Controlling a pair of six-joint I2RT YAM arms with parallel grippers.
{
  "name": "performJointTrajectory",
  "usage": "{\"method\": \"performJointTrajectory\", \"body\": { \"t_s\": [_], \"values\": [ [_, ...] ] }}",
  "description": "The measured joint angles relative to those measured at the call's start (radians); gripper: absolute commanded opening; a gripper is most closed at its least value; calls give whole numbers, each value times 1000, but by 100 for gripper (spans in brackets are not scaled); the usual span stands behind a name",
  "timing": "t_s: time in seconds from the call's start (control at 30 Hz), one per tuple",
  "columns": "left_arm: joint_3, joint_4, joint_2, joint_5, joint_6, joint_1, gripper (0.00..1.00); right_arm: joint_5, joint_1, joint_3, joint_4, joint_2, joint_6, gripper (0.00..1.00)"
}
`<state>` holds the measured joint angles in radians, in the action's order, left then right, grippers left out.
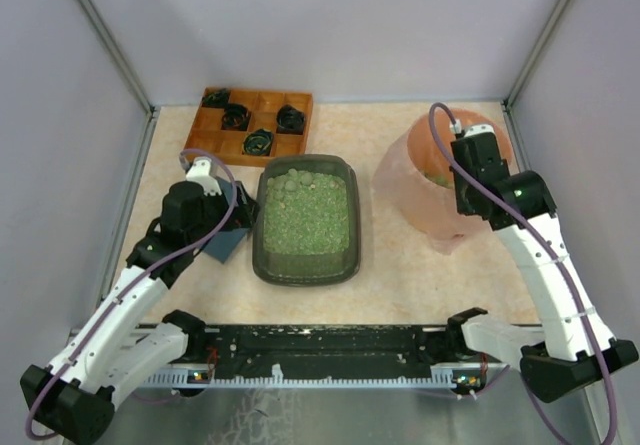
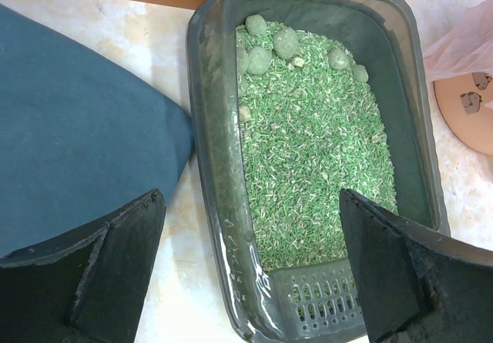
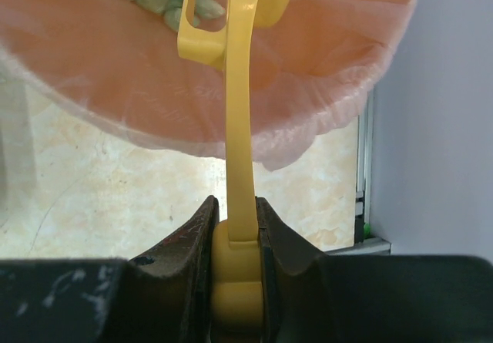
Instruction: Clean the litter box
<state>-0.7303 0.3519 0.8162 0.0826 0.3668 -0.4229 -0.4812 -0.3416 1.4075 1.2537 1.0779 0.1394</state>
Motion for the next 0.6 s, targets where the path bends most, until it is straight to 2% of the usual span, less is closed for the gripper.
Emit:
{"method": "performJointTrajectory", "body": {
  "t_s": [0.37,0.6],
  "values": [
    [0,0,0,-5,0,15,98,47,-49,0,-29,1,-10,0],
    [0,0,0,-7,1,15,98,168,-49,-7,-204,-238,45,0]
  ]
}}
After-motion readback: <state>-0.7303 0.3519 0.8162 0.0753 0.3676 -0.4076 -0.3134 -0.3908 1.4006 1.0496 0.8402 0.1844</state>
